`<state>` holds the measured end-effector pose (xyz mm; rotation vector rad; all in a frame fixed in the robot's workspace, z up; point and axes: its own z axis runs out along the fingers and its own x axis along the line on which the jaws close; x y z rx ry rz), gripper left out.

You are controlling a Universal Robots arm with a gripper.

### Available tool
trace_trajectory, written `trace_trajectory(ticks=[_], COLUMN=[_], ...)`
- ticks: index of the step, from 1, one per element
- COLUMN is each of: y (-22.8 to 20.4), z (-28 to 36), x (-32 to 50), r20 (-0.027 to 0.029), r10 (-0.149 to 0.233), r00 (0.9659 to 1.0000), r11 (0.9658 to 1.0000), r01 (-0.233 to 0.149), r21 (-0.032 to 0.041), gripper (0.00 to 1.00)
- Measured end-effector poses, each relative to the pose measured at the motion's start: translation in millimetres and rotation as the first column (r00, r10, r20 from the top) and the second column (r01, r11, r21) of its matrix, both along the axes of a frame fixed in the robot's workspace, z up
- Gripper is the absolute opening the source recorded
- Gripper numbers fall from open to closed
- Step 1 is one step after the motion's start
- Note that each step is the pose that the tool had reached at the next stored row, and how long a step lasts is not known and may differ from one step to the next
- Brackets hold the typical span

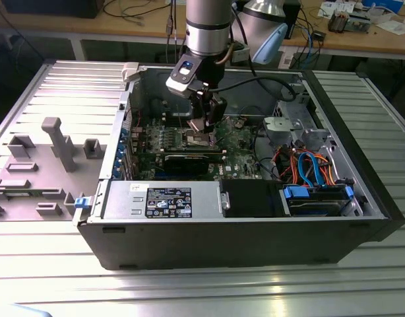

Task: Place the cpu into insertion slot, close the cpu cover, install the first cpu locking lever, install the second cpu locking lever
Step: 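Place the cpu into insertion slot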

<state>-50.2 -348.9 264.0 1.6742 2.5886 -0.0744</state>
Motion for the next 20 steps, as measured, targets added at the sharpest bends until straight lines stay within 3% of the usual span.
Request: trace_trajectory(ticks=[20], y=[0.0], z=[-0.7], x=[0.0], r20=[0.0], r10=[-0.02], r00=[0.9998], r11=[0.9998], r01=[0.02], r21=[0.0], gripper=[0.55])
